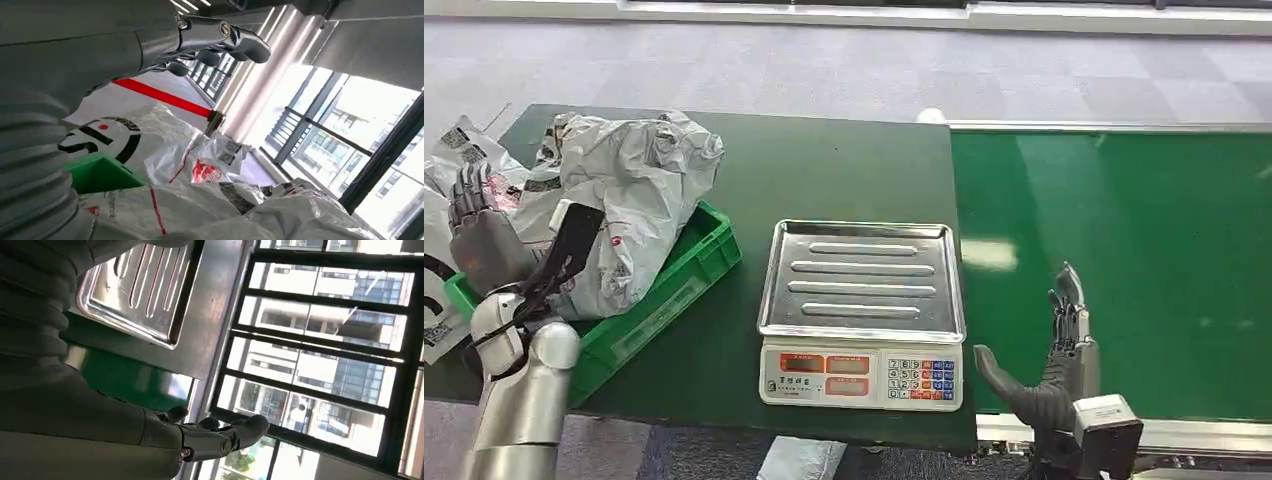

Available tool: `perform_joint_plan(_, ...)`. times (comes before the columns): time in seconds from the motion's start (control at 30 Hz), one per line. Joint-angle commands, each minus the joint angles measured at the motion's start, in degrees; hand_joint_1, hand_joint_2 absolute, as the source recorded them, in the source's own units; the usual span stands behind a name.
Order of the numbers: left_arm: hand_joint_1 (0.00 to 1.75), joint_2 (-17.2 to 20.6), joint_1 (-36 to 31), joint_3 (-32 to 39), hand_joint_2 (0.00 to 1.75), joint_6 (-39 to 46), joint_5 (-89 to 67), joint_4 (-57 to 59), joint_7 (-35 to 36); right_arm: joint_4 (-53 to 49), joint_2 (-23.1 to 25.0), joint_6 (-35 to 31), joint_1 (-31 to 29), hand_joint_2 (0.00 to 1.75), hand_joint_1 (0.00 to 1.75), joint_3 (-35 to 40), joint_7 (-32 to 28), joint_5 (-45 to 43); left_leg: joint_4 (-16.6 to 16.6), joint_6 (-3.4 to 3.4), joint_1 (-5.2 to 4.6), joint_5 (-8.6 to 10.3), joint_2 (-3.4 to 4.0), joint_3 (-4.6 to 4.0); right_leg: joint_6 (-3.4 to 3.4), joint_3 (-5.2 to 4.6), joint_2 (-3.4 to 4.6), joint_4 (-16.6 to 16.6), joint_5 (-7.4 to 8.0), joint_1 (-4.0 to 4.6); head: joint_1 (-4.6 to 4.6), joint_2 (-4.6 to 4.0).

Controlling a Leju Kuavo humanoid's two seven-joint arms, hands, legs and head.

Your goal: Moved the parcel from conveyor to table for the left to box.

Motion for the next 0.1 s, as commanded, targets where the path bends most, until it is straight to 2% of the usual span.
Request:
perform_joint_plan(0.03, 0.00, -7.9, 11.0, 5.3, 1.75, 0.3, 19.3, -23.1, -12.1, 2.2, -0.9, -0.8, 1.0, 1.75, 0.00, 1.5, 0.3, -0.5, -0.1, 0.06, 0.01, -0.08, 0.07, 0.11, 0.00, 0.11, 0.08, -0.1, -0.03, 0.02, 0.00, 0.00)
perform_joint_plan(0.1, 0.00, -9.4, 16.1, 2.7, 1.75, -3.4, 28.4, -30.5, -14.9, 2.0, -1.2, -1.1, 1.7, 1.75, 0.00, 1.7, 0.3, -1.0, -0.1, 0.07, 0.00, -0.11, 0.07, 0.17, 0.00, 0.19, 0.05, -0.2, -0.07, 0.00, 0.00, 0.00)
